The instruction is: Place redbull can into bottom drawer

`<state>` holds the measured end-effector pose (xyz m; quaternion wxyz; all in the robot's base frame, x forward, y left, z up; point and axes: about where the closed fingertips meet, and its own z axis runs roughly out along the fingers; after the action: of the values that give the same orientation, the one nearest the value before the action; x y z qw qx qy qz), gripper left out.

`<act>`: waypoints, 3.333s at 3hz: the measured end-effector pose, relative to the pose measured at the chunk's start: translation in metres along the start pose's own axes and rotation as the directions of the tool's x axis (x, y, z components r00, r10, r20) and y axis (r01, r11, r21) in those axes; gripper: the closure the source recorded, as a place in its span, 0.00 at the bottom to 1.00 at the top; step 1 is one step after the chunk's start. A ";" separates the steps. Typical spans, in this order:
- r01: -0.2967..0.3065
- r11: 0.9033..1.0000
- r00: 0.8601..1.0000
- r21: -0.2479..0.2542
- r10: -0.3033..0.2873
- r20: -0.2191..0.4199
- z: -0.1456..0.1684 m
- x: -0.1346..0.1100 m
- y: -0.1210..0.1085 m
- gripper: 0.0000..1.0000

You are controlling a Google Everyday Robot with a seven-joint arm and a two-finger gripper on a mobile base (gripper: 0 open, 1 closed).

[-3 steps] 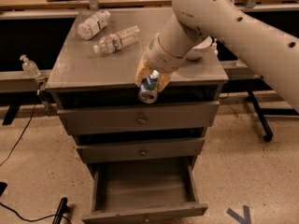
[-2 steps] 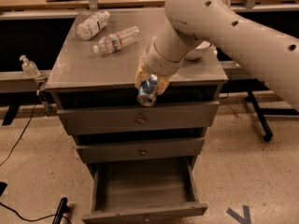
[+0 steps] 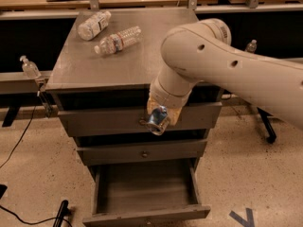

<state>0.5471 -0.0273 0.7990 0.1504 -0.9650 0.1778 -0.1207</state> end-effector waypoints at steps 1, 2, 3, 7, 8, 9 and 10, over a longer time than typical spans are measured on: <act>-0.227 0.974 0.969 -0.016 0.228 0.097 0.050 -0.041 0.027 1.00; -0.436 0.900 0.888 -0.030 0.435 0.148 0.081 -0.064 0.038 1.00; -0.560 0.827 0.812 -0.042 0.558 0.169 0.093 -0.076 0.041 1.00; -0.892 0.428 0.440 0.149 0.741 0.507 0.202 -0.083 0.112 1.00; -0.895 0.380 0.444 0.234 0.705 0.553 0.211 -0.085 0.111 1.00; -0.898 0.390 0.433 0.205 0.694 0.575 0.214 -0.086 0.109 1.00; -0.921 0.373 0.347 0.110 0.659 0.668 0.243 -0.080 0.108 1.00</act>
Offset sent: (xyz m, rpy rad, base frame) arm -0.0748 0.0044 -0.2081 0.6373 0.4304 -0.9597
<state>0.5109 -0.0331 0.5240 0.4617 -0.6623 0.5559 0.1979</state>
